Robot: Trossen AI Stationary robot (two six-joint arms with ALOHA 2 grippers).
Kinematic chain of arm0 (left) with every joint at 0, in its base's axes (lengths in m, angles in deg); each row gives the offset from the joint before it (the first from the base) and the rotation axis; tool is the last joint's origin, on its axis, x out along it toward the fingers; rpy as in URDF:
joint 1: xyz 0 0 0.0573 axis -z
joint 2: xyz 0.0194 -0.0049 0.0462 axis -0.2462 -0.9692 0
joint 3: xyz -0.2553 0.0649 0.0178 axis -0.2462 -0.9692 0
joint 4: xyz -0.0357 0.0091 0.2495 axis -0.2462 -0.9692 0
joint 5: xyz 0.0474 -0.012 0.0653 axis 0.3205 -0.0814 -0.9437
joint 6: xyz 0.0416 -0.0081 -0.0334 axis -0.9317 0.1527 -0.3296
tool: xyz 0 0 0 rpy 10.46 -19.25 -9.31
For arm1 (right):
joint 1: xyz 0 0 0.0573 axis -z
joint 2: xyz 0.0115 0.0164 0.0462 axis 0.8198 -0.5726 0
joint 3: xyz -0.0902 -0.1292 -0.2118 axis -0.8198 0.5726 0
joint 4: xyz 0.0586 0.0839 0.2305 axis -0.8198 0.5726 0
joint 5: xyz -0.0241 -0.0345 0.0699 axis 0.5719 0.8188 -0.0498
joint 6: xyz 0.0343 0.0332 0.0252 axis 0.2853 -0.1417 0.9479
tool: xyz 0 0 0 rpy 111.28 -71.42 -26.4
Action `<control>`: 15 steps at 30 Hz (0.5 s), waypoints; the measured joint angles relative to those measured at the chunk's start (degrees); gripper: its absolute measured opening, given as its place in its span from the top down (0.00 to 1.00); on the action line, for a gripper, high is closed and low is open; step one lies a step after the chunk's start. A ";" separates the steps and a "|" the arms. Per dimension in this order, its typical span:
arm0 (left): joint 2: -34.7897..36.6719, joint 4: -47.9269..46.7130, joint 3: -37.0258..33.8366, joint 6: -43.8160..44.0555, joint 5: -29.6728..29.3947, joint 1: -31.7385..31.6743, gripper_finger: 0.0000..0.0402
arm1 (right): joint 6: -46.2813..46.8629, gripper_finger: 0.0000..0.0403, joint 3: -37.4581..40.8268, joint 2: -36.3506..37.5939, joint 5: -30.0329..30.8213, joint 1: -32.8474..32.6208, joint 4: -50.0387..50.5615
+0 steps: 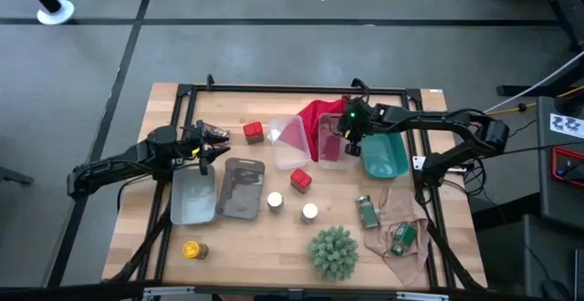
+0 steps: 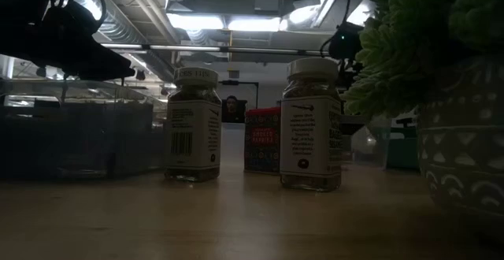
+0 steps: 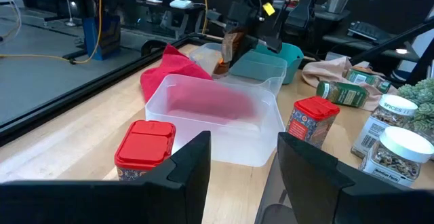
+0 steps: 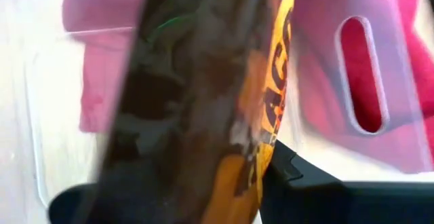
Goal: Sort spices by type
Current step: Put the right orange seasoning pack into the right transparent bin
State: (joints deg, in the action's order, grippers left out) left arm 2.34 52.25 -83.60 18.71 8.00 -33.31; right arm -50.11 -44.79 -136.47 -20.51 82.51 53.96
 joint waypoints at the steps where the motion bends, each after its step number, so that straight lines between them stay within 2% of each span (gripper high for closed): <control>1: 0.01 -0.01 -0.01 0.02 0.02 -0.01 0.61 | 0.00 0.92 0.42 -0.35 -0.02 0.00 -1.32; 15: -0.01 0.03 0.00 0.01 0.02 0.00 0.61 | -0.07 0.92 0.88 -5.95 -0.48 -0.02 -6.46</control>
State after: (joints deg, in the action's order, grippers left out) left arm 2.32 52.28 -83.60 18.72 8.02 -33.31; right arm -50.17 -43.91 -142.41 -21.00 82.48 47.50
